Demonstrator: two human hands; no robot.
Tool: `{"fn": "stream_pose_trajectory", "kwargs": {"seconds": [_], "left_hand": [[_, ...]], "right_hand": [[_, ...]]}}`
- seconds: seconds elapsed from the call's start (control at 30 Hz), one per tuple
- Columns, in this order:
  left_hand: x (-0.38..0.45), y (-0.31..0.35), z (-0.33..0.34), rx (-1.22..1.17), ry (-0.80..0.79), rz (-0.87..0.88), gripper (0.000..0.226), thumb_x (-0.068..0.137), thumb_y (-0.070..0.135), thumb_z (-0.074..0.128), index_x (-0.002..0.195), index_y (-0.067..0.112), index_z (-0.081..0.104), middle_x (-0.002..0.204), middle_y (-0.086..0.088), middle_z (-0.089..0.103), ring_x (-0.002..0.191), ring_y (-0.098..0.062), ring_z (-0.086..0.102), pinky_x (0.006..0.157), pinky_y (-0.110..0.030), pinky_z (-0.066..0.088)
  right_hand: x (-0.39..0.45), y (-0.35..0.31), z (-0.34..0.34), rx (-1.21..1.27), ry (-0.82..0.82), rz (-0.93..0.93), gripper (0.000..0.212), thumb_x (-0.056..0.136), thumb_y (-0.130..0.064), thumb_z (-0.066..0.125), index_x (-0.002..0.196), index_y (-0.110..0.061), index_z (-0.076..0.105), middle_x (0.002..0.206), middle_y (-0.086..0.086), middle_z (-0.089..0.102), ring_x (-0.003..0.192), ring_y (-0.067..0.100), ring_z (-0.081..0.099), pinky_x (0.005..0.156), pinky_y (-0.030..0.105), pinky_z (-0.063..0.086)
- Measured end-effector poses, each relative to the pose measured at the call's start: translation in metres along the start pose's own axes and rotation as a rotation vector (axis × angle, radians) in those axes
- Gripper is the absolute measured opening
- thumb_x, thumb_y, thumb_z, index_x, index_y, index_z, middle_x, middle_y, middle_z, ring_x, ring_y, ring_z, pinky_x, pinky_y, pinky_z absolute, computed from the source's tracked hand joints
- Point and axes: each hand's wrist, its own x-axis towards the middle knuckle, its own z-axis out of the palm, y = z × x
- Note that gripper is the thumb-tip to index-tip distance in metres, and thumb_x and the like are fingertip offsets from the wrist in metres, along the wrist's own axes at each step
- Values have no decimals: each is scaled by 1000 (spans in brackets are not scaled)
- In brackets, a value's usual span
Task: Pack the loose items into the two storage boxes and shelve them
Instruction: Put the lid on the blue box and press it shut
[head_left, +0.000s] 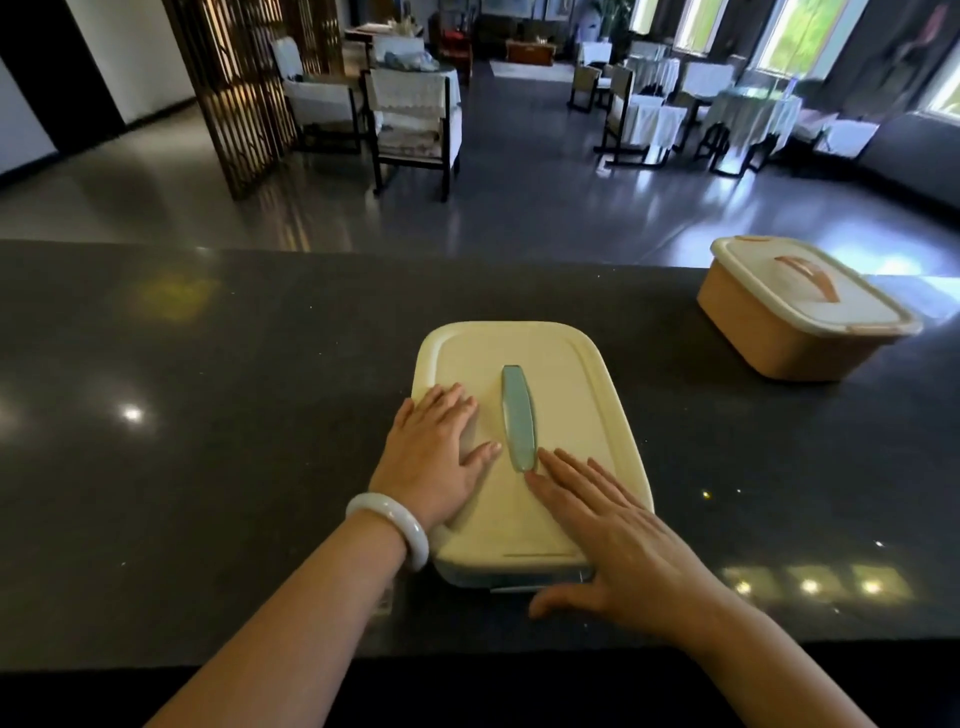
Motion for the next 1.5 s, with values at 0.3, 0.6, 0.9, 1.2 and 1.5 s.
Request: {"fn": "stream_pose_trajectory", "kwargs": {"seconds": [0.3, 0.6, 0.9, 1.2, 1.5], "left_hand": [[-1, 1, -1, -52, -32, -3, 85, 83, 73, 39, 151, 24, 22, 161, 9, 9, 147, -8, 1, 120, -41, 17], [-1, 3, -3, -45, -75, -8, 82, 85, 70, 41, 151, 26, 19, 161, 10, 6, 147, -10, -1, 119, -44, 19], [18, 11, -18, 134, -150, -8, 73, 86, 72, 34, 143, 26, 31, 155, 6, 19, 146, -16, 6, 115, -58, 1], [100, 27, -10, 204, -286, -73, 69, 94, 66, 11, 153, 33, -7, 161, 4, -16, 147, -27, -17, 116, -57, -6], [99, 17, 11, 257, -221, -61, 66, 93, 65, 6, 148, 37, -18, 158, 7, -23, 145, -24, -24, 115, -54, -13]], "right_hand": [[-5, -5, 1, -47, 48, 8, 99, 76, -80, 38, 147, -40, -20, 153, -18, -27, 138, -5, -27, 115, 26, -14], [-6, -5, -10, 135, -7, 74, 86, 72, -84, 28, 144, -44, 1, 147, -31, -9, 123, -28, -24, 99, -1, -18], [-5, 0, -12, 275, -25, 124, 84, 64, -90, 35, 139, -60, 13, 146, -45, -1, 136, -18, -8, 114, 21, 0], [79, 55, -52, 508, 285, 398, 54, 84, -63, 48, 133, -41, 43, 138, -12, 44, 127, 14, 41, 104, 42, 38], [217, 121, -70, 405, 41, 385, 63, 90, -50, 56, 143, -22, 40, 141, 5, 48, 127, 24, 47, 105, 41, 41]]}}
